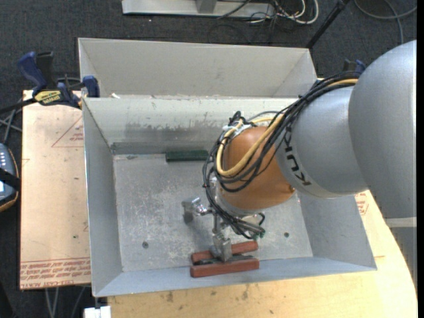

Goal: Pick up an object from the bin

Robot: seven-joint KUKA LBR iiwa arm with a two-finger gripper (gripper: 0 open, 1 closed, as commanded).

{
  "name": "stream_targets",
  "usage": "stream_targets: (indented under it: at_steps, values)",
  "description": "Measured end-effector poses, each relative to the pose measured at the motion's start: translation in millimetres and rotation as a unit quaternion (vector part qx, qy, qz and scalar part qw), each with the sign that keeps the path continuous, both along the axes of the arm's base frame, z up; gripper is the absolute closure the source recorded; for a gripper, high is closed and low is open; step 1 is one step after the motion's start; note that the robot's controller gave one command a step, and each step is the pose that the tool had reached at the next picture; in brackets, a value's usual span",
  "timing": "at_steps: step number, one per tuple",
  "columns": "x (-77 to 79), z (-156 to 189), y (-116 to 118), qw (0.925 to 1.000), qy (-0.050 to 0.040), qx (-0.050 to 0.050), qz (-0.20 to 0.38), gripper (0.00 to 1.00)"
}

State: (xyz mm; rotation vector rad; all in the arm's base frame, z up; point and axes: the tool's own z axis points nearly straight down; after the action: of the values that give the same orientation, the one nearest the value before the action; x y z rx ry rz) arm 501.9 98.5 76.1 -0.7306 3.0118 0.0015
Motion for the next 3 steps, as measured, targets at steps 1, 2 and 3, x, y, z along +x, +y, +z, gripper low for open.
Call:
stream_targets:
  at_steps: [1, 2, 3]
  values:
    - [0.0, 0, 0, 1.0, 0.0002, 0.0, 0.0, 0.0]
    - [-16.6, 55, -27, 0.9995, 0.0201, -0.004, -0.023, 0.0]
    - [-13.2, 68, -36, 0.9995, 0.0168, -0.005, 0.025, 0.0]
